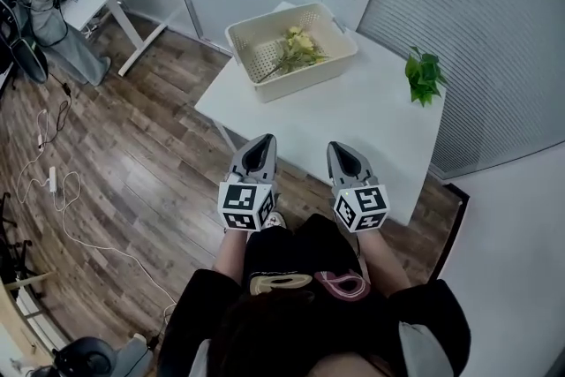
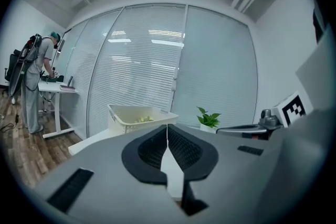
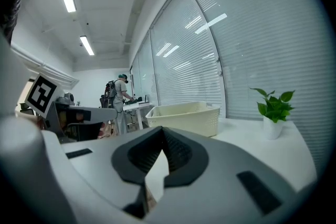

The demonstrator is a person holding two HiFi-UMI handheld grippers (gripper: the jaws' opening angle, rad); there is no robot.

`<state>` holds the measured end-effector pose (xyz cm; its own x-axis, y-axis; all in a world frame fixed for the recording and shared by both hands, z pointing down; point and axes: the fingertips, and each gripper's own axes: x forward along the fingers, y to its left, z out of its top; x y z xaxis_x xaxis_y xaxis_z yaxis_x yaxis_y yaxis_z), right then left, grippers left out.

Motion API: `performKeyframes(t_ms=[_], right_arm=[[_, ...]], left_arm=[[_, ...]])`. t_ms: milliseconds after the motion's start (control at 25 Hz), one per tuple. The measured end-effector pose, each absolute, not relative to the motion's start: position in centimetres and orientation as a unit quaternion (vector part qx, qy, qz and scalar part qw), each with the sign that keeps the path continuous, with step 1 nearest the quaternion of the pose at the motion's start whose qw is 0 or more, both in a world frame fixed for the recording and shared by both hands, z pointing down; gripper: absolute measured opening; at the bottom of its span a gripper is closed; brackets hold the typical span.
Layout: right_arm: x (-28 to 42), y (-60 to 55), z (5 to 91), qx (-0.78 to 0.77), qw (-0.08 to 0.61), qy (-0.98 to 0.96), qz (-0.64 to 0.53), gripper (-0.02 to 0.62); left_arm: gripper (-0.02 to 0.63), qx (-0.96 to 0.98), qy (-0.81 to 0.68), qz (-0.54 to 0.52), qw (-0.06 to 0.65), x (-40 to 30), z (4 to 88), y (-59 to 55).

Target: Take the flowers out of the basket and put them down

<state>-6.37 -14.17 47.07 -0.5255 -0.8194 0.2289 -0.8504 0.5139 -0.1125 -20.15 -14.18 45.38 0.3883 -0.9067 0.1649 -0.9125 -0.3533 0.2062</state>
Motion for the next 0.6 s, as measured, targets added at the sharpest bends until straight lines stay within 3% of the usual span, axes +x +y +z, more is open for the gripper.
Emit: performKeyframes(t_ms=[600], right_arm=[[-6.1,-21.4,45.4,0.485,0.060,-0.867,0.098,0.010]], left_arm=[[0.020,0.820,-0.555,0.035,0.134,-20.4,44.9,-21.8]])
